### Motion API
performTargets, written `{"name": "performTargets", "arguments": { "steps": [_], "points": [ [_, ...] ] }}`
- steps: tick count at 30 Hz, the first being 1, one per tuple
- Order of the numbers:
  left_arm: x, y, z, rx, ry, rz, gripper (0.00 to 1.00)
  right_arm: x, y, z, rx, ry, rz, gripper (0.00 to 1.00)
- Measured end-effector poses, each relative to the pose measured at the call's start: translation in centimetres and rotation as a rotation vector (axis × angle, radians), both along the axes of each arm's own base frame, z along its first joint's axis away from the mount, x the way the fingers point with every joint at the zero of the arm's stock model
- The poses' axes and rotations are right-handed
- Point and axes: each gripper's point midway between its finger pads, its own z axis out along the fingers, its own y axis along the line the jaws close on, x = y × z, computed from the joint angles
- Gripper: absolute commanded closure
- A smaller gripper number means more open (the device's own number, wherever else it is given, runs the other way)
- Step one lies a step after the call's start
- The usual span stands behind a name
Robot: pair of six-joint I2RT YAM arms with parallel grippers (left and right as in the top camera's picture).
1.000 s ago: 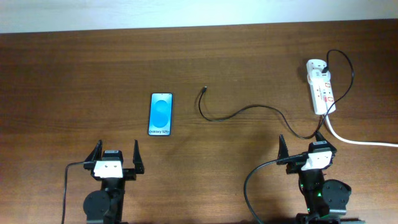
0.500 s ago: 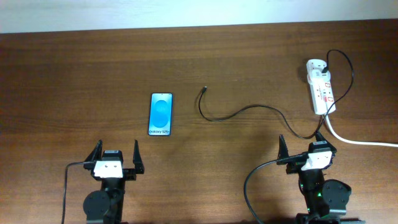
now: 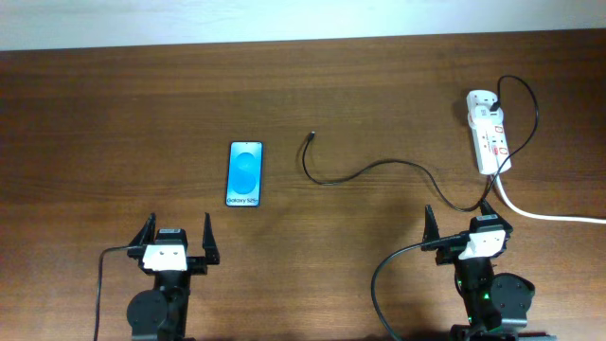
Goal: Plug charger to phone and switch on socket
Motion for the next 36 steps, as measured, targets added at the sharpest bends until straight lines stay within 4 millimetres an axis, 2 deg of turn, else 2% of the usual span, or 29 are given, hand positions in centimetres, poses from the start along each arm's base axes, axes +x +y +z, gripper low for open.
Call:
{"name": "performTargets", "arguments": {
  "steps": [23, 26, 30, 36],
  "points": [
    [0.0, 0.0, 0.0, 0.000, 0.000, 0.000, 0.01, 0.0, 0.0, 0.0, 0.000, 0.000, 0.000, 0.02],
    [0.0, 0.0, 0.7, 0.000, -0.028, 0.000, 0.01, 0.0, 0.0, 0.0, 0.000, 0.000, 0.000, 0.02],
    [0.0, 0.0, 0.0, 0.000, -0.001, 0.000, 0.01, 0.0, 0.0, 0.0, 0.000, 0.000, 0.000, 0.02],
    [0.1, -0.1, 1.6, 0.000, -0.066, -0.004, 0.01, 0.0, 0.0, 0.0, 0.000, -0.002, 0.000, 0.02]
  ]
}}
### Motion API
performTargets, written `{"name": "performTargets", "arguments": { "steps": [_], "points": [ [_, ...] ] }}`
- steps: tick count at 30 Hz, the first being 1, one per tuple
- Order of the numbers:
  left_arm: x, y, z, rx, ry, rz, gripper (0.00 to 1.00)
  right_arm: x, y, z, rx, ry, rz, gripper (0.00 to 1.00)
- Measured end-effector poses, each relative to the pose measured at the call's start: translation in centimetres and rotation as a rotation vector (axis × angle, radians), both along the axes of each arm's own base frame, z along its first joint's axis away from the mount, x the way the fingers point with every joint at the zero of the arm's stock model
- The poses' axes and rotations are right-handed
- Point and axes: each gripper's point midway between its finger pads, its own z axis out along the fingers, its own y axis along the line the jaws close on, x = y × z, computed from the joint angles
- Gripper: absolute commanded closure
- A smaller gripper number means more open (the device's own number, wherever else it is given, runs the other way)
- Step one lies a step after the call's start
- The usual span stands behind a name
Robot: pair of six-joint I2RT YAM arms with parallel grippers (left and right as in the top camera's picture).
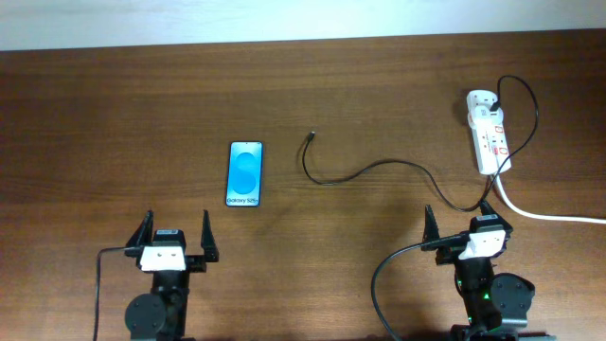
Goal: Plug charger to phone and switch on socket
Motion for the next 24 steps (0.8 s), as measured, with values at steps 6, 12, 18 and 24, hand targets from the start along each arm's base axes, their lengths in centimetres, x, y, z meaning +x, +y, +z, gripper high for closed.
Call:
{"name": "performTargets", "arguments": {
  "steps": [6, 12, 18, 24],
  "points": [
    [0.4, -0.6, 2.1, -0.001, 0.028, -0.034, 0.01, 0.0, 0.0, 2.0, -0.009, -0.084, 0.003, 0.02],
    [4.3, -2.2, 8.4, -0.008, 0.150, -0.129, 0.01, -0.9, 0.2, 6.6, 0.030, -0.149, 0.004, 0.02],
    [10.8, -5.3, 13.7, -0.061, 0.407, -0.308, 0.01, -1.0, 0.6, 13.9, 0.070, -0.079, 0.028, 0.02],
    [15.9, -7.2, 14.1, -0.108, 0.632, -0.383, 0.01, 2.6, 1.6, 15.6, 0.124, 0.248, 0.096, 0.02]
  ]
}}
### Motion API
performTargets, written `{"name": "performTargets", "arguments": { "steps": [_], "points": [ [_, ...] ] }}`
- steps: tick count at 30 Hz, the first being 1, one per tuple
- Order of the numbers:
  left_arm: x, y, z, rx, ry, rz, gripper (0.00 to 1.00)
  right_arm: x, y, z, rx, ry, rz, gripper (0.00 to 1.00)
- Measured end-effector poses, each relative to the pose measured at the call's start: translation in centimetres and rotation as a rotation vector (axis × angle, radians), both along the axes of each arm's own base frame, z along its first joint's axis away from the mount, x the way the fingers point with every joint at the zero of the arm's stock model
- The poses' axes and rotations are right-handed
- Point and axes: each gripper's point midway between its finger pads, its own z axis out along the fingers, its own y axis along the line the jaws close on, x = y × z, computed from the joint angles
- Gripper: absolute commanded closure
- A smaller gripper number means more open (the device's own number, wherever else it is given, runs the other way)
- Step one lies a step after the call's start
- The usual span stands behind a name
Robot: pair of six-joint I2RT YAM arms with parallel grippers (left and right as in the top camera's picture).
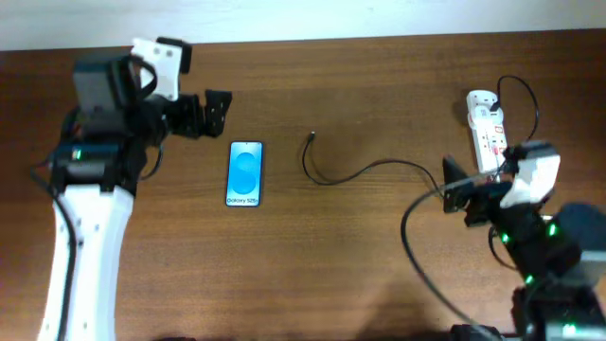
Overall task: Plug charger to phone and switch on socket
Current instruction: 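Move the left gripper to the phone and grasp its top edge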
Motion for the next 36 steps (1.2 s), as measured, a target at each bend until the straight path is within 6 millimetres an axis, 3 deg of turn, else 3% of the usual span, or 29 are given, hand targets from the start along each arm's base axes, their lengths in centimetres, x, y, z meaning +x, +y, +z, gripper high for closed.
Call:
{"name": "performTargets", "arguments": {
  "steps": [3, 6, 9, 11, 13, 14, 15, 18, 22, 26, 32, 36],
  "points": [
    [0.8, -1.4, -3.1, 0.013, 0.165, -0.047, 0.01, 1.3, 0.2, -0.5, 0.028, 0.172, 0.019, 0.02],
    [0.3, -1.7, -6.8, 0.010, 0.317, -0.058, 0.01, 2.5, 1.3, -1.3, 0.073, 0.292, 0.083, 0.02],
    [0.0, -1.9, -7.5, 0.003, 0.352, -0.065, 0.01, 3.3, 2.3, -3.1, 0.123, 0.382, 0.143, 0.02],
    [0.8, -2.5, -7.0, 0.000, 0.314, -0.078, 0.00, 3.6, 3.2, -4.7, 0.167, 0.455, 0.189, 0.02],
    [1.4, -3.5, -8.1, 0.013, 0.341, -0.065, 0.00, 3.9, 3.5, -5.7, 0.193, 0.498, 0.208, 0.02],
    [1.7, -4.1, -9.2, 0.017, 0.376, -0.047, 0.00, 4.1, 3.6, -6.4, 0.204, 0.527, 0.212, 0.02],
    [1.9, -5.0, -12.0, 0.046, 0.449, -0.039, 0.00, 4.2, 3.7, -6.7, 0.209, 0.540, 0.215, 0.02],
    [1.1, -4.0, -17.1, 0.097, 0.628, 0.052, 0.00, 4.5, 3.7, -8.0, 0.223, 0.590, 0.214, 0.02],
    [1.1, -3.3, -21.2, 0.138, 0.736, 0.098, 0.00, 4.9, 3.7, -9.8, 0.239, 0.655, 0.208, 0.02],
    [0.4, -2.9, -26.8, 0.185, 0.874, 0.110, 0.00, 5.0, 3.6, -10.8, 0.248, 0.695, 0.205, 0.02],
    [0.0, -2.0, -29.3, 0.262, 0.918, 0.136, 0.00, 4.9, 3.7, -10.8, 0.248, 0.698, 0.205, 0.02],
    [0.0, -2.6, -30.2, 0.300, 0.915, 0.124, 0.00, 4.9, 3.7, -10.8, 0.249, 0.698, 0.205, 0.02]
  ]
}}
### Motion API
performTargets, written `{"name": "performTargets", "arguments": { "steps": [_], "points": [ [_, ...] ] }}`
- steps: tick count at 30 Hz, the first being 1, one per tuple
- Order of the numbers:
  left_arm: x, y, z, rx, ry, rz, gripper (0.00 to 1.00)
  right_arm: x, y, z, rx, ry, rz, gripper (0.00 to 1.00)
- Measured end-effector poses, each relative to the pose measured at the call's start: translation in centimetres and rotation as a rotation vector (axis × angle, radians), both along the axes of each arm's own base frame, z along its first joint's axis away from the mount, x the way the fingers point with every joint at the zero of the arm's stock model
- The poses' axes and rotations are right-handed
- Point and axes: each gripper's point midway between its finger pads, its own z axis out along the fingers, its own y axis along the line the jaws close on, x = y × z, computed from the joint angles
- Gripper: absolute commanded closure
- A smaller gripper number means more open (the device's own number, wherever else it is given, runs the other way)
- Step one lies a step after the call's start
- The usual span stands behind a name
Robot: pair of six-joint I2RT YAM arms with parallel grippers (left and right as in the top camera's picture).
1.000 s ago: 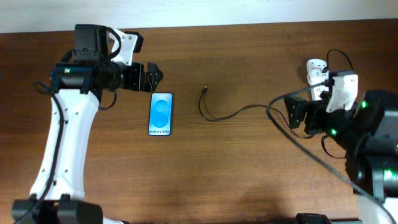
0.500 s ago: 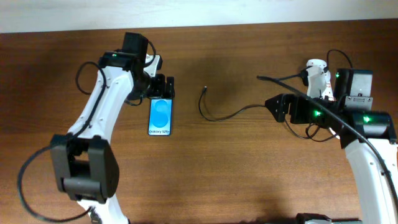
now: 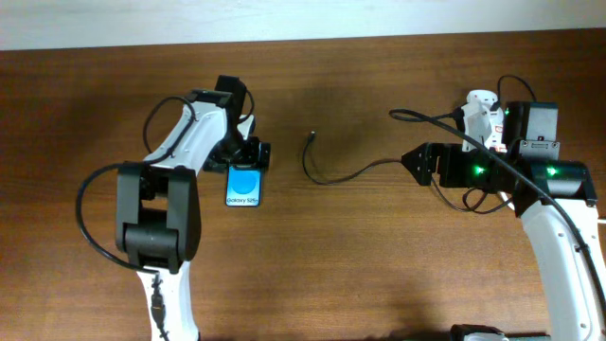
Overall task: Plug charger to phone and switch on socket
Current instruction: 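Move the left gripper to the phone and grasp its top edge, then lift the phone with the left gripper and tilt it upright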
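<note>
The phone (image 3: pixel 244 188), blue screen up, lies left of the middle of the table. My left gripper (image 3: pixel 249 157) is down over the phone's far end, with dark fingers (image 3: pixel 263 156) on either side of it, and looks open. The black charger cable (image 3: pixel 355 171) curls across the table, its free plug tip (image 3: pixel 311 137) lying right of the phone. The white power strip (image 3: pixel 485 116) is at the far right, partly hidden behind my right arm. My right gripper (image 3: pixel 409 160) points left over the cable's right stretch; its jaws cannot be made out.
A thick white mains lead leaves the frame at the right edge (image 3: pixel 600 224). The table's back edge (image 3: pixel 303 40) meets a pale wall. My left arm's base (image 3: pixel 156 237) stands near the front left.
My left gripper has come from the far left of the phone onto its far end. The right gripper has moved up and left, from below the power strip to over the cable.
Both arms were folded at the front edge, grippers open, at the first two moments. Then both were raised, the left far left of the phone, the right near the strip. Now the left is at the phone and the right over the cable. Phone and cable have not moved.
</note>
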Motion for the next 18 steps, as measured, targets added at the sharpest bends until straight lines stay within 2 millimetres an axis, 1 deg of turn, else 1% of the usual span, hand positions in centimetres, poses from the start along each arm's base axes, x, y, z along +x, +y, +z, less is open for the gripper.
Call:
{"name": "performTargets", "arguments": {
  "steps": [3, 9, 10, 13, 14, 18],
  "points": [
    [0.0, -0.3, -0.1, 0.030, -0.008, -0.018, 0.01, 0.0, 0.0, 0.0, -0.001, 0.000, 0.000, 0.02],
    [0.4, -0.2, -0.3, 0.038, -0.030, -0.009, 0.01, 0.0, 0.0, 0.0, 0.000, 0.000, 0.000, 0.02],
    [0.1, -0.1, -0.9, 0.046, -0.025, 0.000, 0.02, 0.0, 0.0, 0.0, 0.000, 0.000, 0.000, 0.01],
    [0.1, 0.1, -1.1, 0.056, -0.035, 0.036, 0.08, -0.1, 0.1, 0.0, 0.003, 0.002, 0.002, 0.02],
    [0.1, 0.2, -1.1, 0.060, -0.037, 0.044, 0.14, -0.1, 0.1, 0.0, 0.003, 0.002, 0.002, 0.02],
    [0.0, 0.4, -1.2, 0.074, -0.032, 0.082, 0.17, -0.1, 0.1, 0.0, 0.003, 0.003, 0.002, 0.02]
  ]
}}
